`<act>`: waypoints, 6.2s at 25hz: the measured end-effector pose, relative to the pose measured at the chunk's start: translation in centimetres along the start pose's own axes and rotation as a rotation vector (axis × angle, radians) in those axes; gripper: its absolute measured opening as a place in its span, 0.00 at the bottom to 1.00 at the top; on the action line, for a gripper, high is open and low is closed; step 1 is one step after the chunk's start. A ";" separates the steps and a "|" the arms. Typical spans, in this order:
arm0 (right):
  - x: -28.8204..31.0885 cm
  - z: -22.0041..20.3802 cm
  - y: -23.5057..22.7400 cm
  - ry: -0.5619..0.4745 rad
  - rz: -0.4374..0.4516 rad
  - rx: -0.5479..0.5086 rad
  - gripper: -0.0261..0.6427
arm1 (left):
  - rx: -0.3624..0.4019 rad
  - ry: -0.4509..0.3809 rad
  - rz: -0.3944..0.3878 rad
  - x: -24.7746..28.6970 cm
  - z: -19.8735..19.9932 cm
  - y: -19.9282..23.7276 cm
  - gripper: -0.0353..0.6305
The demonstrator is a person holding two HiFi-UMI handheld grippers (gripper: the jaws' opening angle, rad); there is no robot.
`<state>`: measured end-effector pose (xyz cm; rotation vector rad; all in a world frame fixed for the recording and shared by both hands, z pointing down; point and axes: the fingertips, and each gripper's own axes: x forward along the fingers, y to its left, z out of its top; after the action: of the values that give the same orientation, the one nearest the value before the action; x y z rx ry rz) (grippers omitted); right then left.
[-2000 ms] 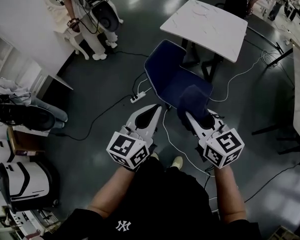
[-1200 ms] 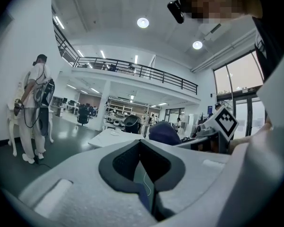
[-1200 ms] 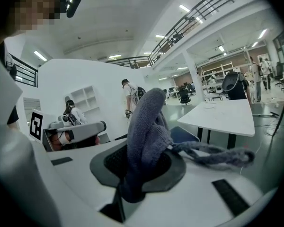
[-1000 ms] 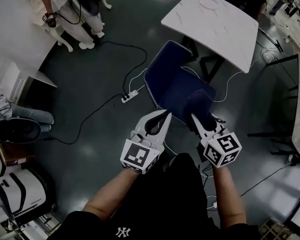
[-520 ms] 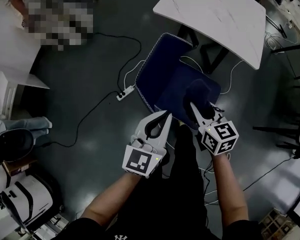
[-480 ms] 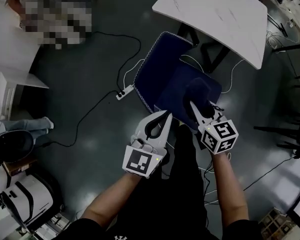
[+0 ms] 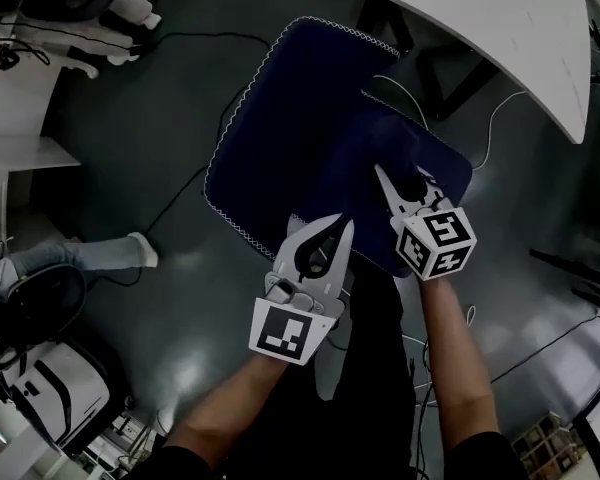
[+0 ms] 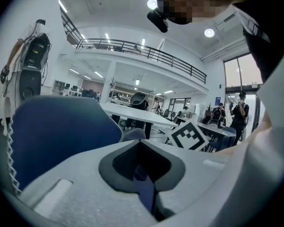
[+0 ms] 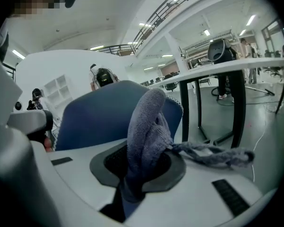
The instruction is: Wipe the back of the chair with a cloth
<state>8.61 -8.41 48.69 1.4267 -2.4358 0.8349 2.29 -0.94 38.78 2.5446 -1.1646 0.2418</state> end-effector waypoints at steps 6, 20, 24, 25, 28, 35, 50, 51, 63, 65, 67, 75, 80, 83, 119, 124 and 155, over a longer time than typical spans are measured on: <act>7.4 -4.7 -5.2 -0.011 -0.048 0.020 0.15 | 0.008 0.014 0.010 4.1 -5.8 3.3 0.07; 18.3 -8.0 -13.7 -0.029 -0.166 0.089 0.15 | 0.019 0.047 0.016 7.3 -11.9 6.0 0.07; 20.0 -8.2 -11.4 -0.009 -0.118 0.044 0.15 | 0.018 0.048 0.006 7.1 -11.9 6.3 0.07; 20.1 -8.3 -10.7 -0.004 -0.109 0.039 0.15 | 0.006 0.047 0.011 6.8 -11.9 6.4 0.07; 19.8 -9.1 -9.0 0.014 -0.077 0.037 0.15 | -0.012 0.044 0.014 5.9 -11.5 6.2 0.07; 18.3 -13.0 -3.5 0.110 0.015 0.005 0.15 | -0.056 0.053 0.019 3.7 -10.6 4.8 0.07; 13.5 -17.9 6.1 0.199 0.109 0.037 0.15 | -0.084 0.048 0.064 -2.0 -9.3 3.2 0.07; 13.3 -18.0 6.6 0.202 0.112 0.038 0.15 | -0.086 0.048 0.067 -2.3 -9.2 3.3 0.07; 10.4 -19.8 11.4 0.249 0.227 0.027 0.15 | -0.082 0.043 0.090 -4.7 -8.1 3.6 0.07; 9.6 -19.4 11.8 0.256 0.247 0.025 0.15 | -0.078 0.040 0.091 -4.8 -7.3 3.4 0.07; 8.7 -18.4 11.7 0.244 0.253 0.029 0.15 | -0.079 0.037 0.093 -4.9 -6.5 3.3 0.07; 6.8 -12.0 5.5 0.168 0.195 0.006 0.15 | -0.068 0.010 0.099 -1.5 -3.1 2.5 0.07; 7.9 -7.8 0.0 0.129 0.123 -0.021 0.15 | -0.068 0.024 0.112 1.7 -1.7 2.9 0.07; 9.0 -4.9 -3.8 0.099 0.068 -0.043 0.15 | -0.069 0.026 0.119 3.6 -0.9 2.8 0.07; 12.2 -7.4 6.4 0.123 0.136 -0.200 0.15 | -0.103 0.006 0.196 -2.4 -2.2 6.9 0.07; 10.4 -8.8 9.2 0.138 0.170 -0.198 0.15 | -0.099 -0.005 0.183 -3.8 -2.1 6.4 0.07; 8.6 0.4 1.8 0.044 0.054 -0.121 0.15 | -0.075 -0.001 0.201 -0.4 2.3 5.7 0.07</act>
<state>2.73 -14.29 51.44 1.2913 -2.4566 0.7084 -2.30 -4.96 37.81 2.3649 -1.4038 0.2402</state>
